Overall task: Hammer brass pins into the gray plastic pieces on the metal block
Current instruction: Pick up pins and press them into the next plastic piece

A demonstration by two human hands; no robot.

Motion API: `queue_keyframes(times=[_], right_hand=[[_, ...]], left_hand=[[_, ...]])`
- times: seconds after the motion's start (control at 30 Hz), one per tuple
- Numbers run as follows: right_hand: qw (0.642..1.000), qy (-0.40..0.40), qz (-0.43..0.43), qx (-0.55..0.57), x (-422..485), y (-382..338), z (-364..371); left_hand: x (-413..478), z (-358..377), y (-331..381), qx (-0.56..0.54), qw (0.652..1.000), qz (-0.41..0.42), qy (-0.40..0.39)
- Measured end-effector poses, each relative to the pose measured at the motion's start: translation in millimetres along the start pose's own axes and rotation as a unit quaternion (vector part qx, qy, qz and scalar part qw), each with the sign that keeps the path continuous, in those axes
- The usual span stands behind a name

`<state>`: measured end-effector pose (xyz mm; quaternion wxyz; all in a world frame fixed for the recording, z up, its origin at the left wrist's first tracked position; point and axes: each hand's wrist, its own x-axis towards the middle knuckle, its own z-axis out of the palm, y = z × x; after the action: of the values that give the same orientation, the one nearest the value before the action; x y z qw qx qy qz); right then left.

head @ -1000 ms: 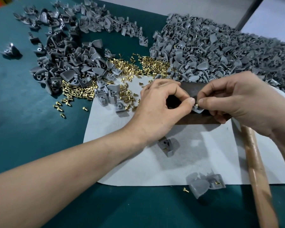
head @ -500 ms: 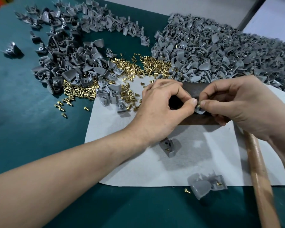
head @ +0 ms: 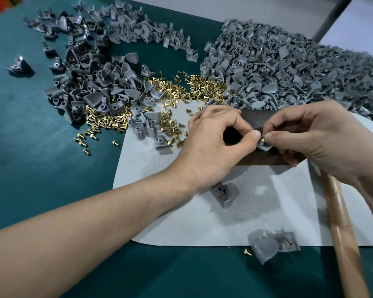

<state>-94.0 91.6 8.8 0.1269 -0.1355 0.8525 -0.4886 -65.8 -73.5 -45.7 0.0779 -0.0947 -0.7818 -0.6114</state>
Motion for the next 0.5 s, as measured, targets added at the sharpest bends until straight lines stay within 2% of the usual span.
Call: queue_keyframes(times=[0.5], right_hand=[[1.000, 0.004, 0.007, 0.010, -2.3, -2.8, 2.1]], left_hand=[[-0.8, -0.9, 1.9, 0.004, 1.000, -0.008, -0.004]])
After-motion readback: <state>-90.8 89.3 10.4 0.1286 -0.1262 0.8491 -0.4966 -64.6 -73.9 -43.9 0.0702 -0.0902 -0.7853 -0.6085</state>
